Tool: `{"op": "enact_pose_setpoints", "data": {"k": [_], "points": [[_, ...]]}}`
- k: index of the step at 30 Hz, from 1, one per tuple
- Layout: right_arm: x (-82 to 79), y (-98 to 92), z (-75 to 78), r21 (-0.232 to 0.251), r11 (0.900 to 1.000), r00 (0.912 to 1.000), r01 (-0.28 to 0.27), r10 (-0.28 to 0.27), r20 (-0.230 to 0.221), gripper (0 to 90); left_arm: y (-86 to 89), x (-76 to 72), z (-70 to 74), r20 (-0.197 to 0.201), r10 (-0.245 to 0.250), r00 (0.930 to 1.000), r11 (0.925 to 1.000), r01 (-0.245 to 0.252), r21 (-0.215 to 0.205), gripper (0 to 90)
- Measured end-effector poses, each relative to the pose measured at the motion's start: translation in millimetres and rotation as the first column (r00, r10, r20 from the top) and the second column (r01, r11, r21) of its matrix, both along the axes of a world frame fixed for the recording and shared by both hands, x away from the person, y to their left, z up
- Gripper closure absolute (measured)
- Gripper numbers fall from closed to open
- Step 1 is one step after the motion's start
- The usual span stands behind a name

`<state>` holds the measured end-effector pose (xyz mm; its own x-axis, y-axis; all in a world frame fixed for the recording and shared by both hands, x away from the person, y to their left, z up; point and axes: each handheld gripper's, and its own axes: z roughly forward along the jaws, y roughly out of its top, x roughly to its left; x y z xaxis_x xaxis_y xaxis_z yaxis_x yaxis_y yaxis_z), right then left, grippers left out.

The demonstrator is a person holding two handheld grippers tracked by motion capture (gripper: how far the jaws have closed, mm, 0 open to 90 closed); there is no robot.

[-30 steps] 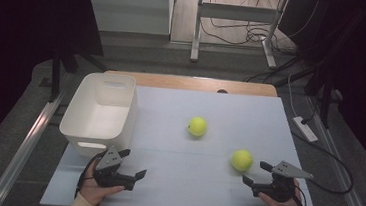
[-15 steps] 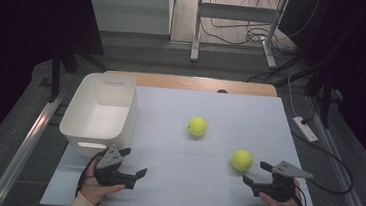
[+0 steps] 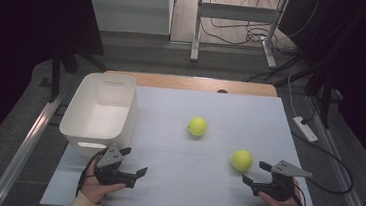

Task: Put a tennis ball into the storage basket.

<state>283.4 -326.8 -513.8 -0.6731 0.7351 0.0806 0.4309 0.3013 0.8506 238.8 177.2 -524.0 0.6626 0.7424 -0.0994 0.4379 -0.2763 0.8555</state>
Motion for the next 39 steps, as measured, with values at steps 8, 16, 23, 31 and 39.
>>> {"op": "enact_pose_setpoints", "data": {"k": [8, 16, 23, 31, 39], "points": [[-0.8, 0.9, 0.7, 0.0, 1.0, 1.0, 0.003, -0.003, 0.003, 11.5, -2.2, -0.8, 0.3, 0.003, -0.008, 1.0, 1.0, 0.008, -0.001, 8.4], [-0.6, -0.3, 0.2, 0.001, 1.0, 1.0, 0.004, -0.004, 0.001, 11.6, -8.1, 0.0, 1.9, 0.004, -0.015, 0.9999, 0.9999, 0.015, -0.001, 8.4], [-2.6, -0.4, 0.9, 0.001, 1.0, 1.0, 0.009, -0.009, 0.001, 11.6, -18.8, 3.7, 10.8, -0.002, -0.023, 0.9997, 0.9992, 0.023, -0.033, 8.5], [-4.4, -4.3, 0.0, 0.013, 1.0, 0.9999, 0.015, -0.015, -0.002, 11.7, -28.0, 8.2, 16.1, 0.0, -0.034, 0.9994, 0.9992, 0.034, -0.022, 8.5], [-2.4, -2.7, -0.4, 0.015, 1.0, 1.0, 0.006, -0.006, -0.008, 11.7, -38.5, 21.4, 24.2, -0.028, -0.025, 0.9993, 0.9996, 0.025, -0.009, 8.6]]}}
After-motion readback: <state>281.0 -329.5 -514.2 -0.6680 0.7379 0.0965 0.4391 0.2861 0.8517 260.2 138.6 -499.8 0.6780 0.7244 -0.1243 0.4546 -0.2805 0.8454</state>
